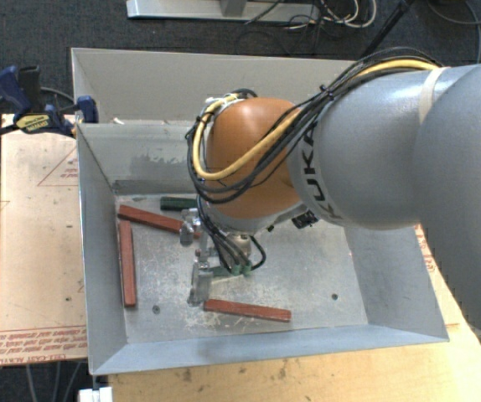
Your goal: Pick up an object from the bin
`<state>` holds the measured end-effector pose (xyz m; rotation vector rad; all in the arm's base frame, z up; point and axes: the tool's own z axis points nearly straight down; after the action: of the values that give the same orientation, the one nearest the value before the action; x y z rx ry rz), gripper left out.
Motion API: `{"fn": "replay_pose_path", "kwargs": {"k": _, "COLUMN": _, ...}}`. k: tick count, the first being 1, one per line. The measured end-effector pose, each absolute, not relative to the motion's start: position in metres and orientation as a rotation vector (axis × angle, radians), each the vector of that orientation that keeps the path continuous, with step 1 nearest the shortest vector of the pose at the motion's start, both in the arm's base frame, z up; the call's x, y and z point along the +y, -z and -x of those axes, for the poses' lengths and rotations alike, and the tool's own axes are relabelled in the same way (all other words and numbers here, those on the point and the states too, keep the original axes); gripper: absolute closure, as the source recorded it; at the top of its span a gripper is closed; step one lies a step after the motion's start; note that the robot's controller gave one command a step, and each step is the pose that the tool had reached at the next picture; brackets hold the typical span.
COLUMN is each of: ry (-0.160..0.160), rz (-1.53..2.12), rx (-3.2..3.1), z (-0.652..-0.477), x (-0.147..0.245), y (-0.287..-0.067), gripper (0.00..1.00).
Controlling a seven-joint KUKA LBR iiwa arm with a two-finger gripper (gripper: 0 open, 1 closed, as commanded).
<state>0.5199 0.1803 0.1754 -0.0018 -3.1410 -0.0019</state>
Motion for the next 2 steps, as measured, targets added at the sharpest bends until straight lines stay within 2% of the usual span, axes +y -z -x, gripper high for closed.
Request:
{"fn": "replay_pose_path", "kwargs": {"k": 1, "ry": 0.003, "rz": -0.302, "rx": -3.131, "z": -0.574, "x": 0.213, "y": -0.153, "gripper": 0.00}}
{"fn": "replay_pose_path", "kwargs": {"k": 2, "ry": 0.002, "rz": -0.571, "rx": -3.096, "z": -0.613, "x": 0.200, "y": -0.178, "gripper": 0.00}}
